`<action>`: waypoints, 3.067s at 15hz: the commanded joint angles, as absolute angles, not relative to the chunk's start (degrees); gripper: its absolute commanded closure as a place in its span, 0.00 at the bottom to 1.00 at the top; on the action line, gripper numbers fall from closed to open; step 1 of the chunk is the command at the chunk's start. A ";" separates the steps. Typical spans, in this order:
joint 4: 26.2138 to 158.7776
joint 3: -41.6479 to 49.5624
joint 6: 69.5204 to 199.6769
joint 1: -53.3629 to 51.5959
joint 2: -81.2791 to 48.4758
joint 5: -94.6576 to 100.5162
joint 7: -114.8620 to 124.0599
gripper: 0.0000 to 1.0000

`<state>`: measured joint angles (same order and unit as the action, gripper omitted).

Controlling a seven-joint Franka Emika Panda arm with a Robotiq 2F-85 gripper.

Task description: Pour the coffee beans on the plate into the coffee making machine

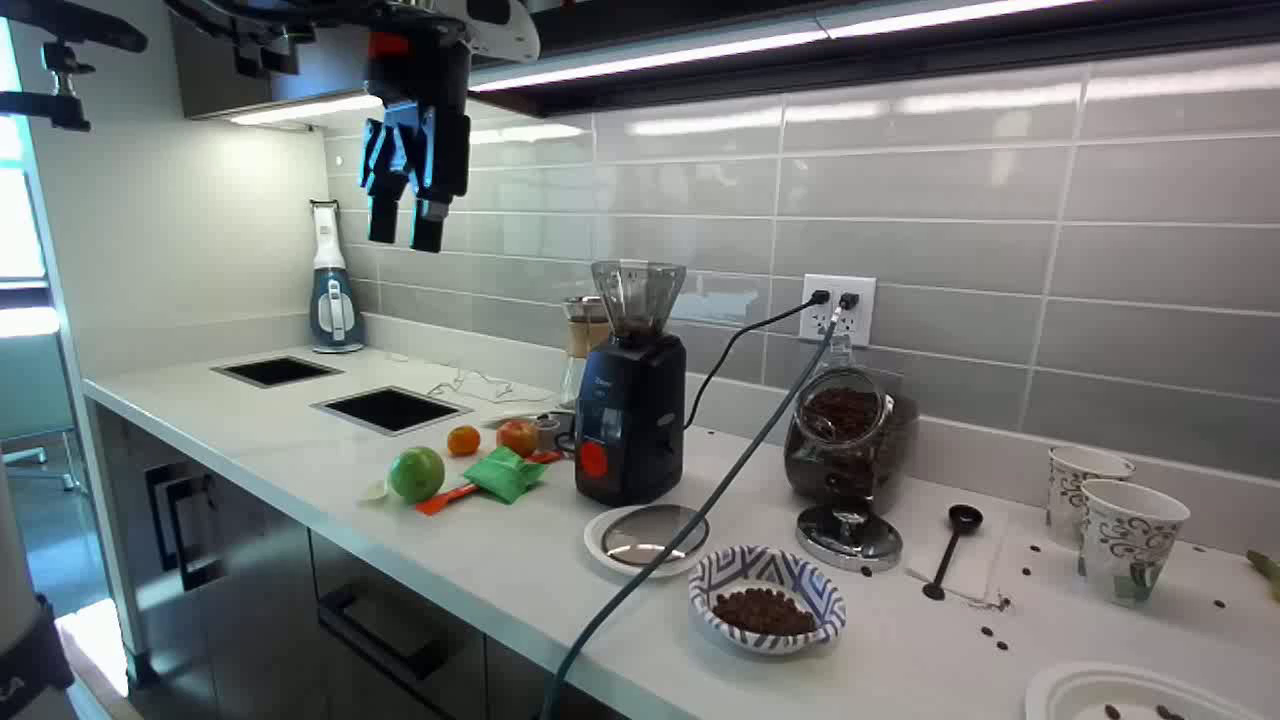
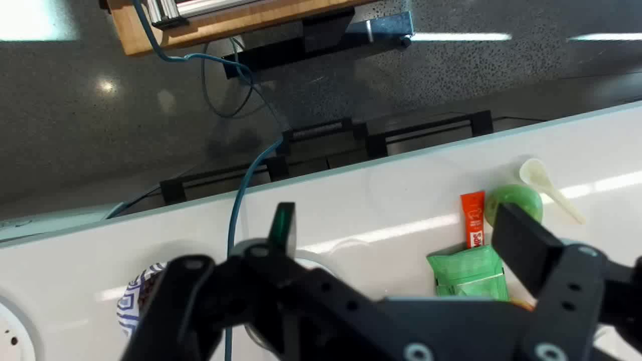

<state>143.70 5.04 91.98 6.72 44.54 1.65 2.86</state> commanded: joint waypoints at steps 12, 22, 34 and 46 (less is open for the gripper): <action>143.58 4.98 91.88 6.81 44.48 1.61 2.80 0.00; 143.58 4.98 91.88 6.81 44.48 1.61 2.80 0.00; 152.52 21.60 113.95 26.12 37.46 12.17 4.16 0.00; 152.30 25.72 129.04 28.30 29.46 8.06 -1.17 0.00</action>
